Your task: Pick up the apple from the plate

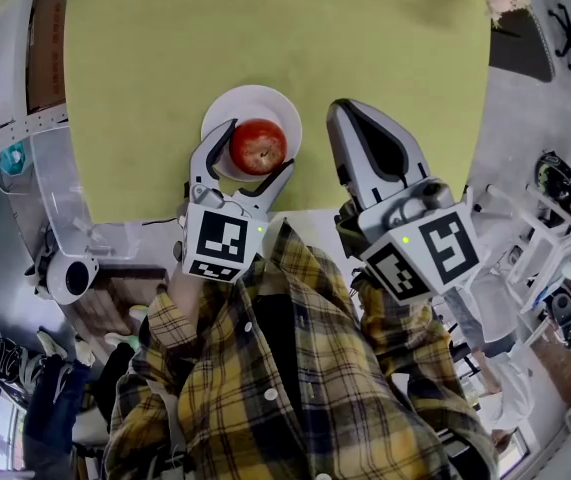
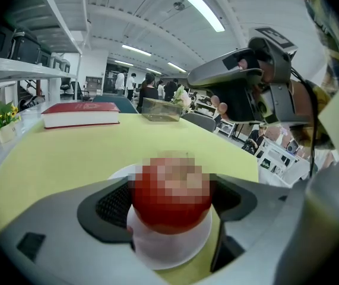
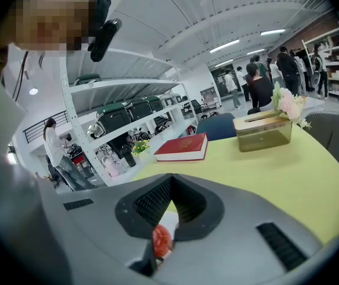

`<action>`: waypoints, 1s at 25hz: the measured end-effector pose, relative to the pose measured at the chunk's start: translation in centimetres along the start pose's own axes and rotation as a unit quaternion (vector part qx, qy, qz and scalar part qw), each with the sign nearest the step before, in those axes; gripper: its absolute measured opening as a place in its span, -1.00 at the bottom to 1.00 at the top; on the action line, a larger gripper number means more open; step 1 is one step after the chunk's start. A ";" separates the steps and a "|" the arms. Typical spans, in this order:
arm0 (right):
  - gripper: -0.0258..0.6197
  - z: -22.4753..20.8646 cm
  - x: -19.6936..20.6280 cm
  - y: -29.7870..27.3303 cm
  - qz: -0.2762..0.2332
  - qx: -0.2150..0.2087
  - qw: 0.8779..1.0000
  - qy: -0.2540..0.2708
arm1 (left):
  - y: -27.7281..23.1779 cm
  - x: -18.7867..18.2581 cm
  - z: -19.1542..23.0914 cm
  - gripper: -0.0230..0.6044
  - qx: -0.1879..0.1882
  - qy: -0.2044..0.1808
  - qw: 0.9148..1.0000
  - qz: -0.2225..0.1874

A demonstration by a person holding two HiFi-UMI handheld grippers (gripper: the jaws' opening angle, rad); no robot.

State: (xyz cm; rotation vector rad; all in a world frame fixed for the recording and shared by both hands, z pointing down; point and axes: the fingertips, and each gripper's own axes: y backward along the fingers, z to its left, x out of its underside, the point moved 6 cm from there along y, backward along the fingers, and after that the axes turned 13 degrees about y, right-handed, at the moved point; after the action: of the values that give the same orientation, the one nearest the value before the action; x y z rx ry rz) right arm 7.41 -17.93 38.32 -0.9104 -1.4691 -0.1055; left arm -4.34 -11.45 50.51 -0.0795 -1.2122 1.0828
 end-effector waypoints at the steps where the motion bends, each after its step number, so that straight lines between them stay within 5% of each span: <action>1: -0.93 0.0 0.0 0.0 0.000 0.000 1.000 0.000 | 0.0 0.0 0.0 0.32 0.001 0.001 1.000 0.000; 13: -0.93 -0.2 -0.5 0.1 0.001 0.000 1.000 0.000 | 0.0 -0.9 0.0 0.32 0.002 -0.004 1.000 0.002; 25: -0.93 -0.1 -2.9 1.0 -0.021 0.002 1.000 0.012 | 1.3 -5.6 -0.5 0.32 0.007 -0.017 0.999 -0.032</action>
State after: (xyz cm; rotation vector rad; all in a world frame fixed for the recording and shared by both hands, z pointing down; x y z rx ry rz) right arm 7.59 -18.58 35.31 -0.8726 -1.4662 -0.1435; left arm -4.50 -14.45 45.57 -0.0102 -1.2299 1.0410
